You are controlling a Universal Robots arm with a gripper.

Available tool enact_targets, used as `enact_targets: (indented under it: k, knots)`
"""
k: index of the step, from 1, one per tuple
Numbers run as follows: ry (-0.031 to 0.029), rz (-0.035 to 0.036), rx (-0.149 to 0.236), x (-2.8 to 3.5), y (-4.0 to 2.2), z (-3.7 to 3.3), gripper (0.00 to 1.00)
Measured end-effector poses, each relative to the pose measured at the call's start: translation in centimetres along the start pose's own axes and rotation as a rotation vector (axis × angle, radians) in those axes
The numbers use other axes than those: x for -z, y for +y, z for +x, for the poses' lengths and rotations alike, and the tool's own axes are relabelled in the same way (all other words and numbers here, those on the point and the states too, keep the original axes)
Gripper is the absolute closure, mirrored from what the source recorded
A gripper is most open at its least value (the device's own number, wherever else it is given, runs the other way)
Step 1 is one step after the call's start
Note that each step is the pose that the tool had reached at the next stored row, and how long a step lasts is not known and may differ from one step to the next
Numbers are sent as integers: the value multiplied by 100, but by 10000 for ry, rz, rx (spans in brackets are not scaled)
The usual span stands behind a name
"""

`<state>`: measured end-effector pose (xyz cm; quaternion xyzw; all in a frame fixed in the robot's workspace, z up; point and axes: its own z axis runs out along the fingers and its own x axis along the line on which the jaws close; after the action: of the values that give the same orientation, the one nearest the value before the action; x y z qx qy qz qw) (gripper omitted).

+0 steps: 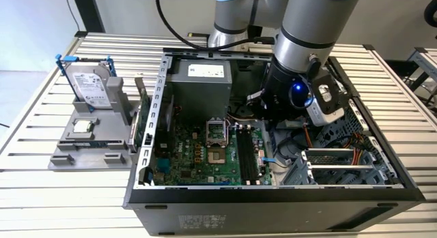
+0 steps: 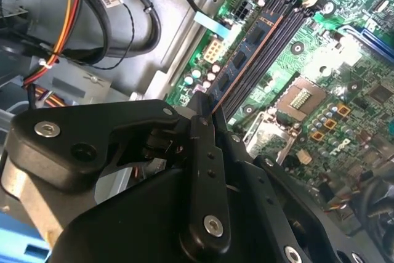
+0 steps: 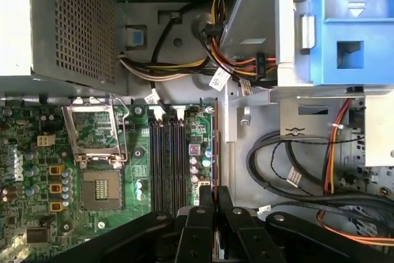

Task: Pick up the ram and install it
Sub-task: 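Insert the ram into the slot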

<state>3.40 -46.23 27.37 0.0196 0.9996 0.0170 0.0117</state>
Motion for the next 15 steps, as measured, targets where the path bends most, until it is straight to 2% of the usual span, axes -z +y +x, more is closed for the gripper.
enact_targets:
  k: [7, 15]
  knots:
    - [2, 0, 29, -114, -7, 43, 100]
    - [7, 1, 172, -155, -35, 110, 100]
